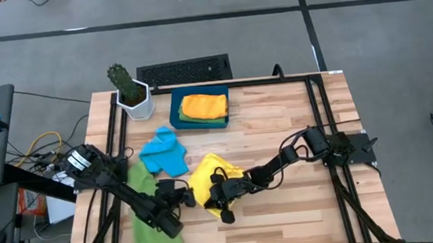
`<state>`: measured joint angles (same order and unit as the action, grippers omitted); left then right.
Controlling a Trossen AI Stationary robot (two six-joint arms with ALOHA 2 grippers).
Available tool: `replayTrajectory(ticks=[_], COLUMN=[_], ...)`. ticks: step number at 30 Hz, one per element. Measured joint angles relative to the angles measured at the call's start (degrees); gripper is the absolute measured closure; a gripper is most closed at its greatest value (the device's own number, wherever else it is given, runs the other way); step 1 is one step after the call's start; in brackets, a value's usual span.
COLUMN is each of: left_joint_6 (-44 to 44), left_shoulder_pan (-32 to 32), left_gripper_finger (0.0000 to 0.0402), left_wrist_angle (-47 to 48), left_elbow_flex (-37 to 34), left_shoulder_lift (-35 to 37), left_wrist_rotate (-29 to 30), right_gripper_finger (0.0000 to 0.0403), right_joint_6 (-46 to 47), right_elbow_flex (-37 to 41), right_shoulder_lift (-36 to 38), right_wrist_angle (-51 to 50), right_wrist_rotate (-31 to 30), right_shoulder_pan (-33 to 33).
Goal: Fold microfiber towels
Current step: Fold the yellow towel
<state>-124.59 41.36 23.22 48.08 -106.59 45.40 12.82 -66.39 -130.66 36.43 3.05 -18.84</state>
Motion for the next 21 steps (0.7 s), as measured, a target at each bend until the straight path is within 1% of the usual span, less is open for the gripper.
replayTrajectory(ticks=[2, 5, 8, 12, 14, 16, 19, 21], left_joint_6=[3.3, 6.7, 7.2, 6.0, 6.0, 6.1, 6.4, 7.7], left_shoulder_pan=[-0.1, -0.9, -1.3, -1.3, -1.3, -1.5, -1.5, -1.5], left_gripper_finger=[0.0238, 0.0277, 0.0325, 0.0387, 0.0393, 0.0389, 0.0387, 0.0387], left_wrist_angle=[-2.6, -4.1, -3.3, -2.8, -2.6, -2.3, -1.9, -1.9], left_elbow_flex=[0.4, 0.7, 0.7, 0.9, 1.3, 1.9, 2.8, 3.7], left_shoulder_lift=[-0.1, -0.1, -0.1, -0.1, 0.0, 0.0, -0.1, -0.2], left_wrist_rotate=[-0.9, -3.4, -4.1, -2.9, -2.6, -2.3, -2.3, -2.8], right_gripper_finger=[0.0340, 0.0340, 0.0340, 0.0340, 0.0340, 0.0340, 0.0342, 0.0347], right_joint_6=[0.6, 0.7, 0.7, 0.6, -0.3, -1.6, -1.7, -0.6], right_elbow_flex=[0.1, 0.3, 0.2, 0.5, 0.7, 1.8, 5.6, 9.5], right_shoulder_lift=[0.8, 1.7, 3.3, 7.6, 10.8, 13.0, 15.5, 17.8], right_wrist_angle=[-0.9, -1.4, -2.1, -7.5, -11.4, -11.9, -12.0, -12.1], right_wrist_rotate=[0.5, 0.7, 0.7, 0.6, 0.5, -0.1, -1.9, -4.8], right_shoulder_pan=[0.3, 0.5, 0.8, 0.7, 0.2, -0.6, -1.5, -1.8])
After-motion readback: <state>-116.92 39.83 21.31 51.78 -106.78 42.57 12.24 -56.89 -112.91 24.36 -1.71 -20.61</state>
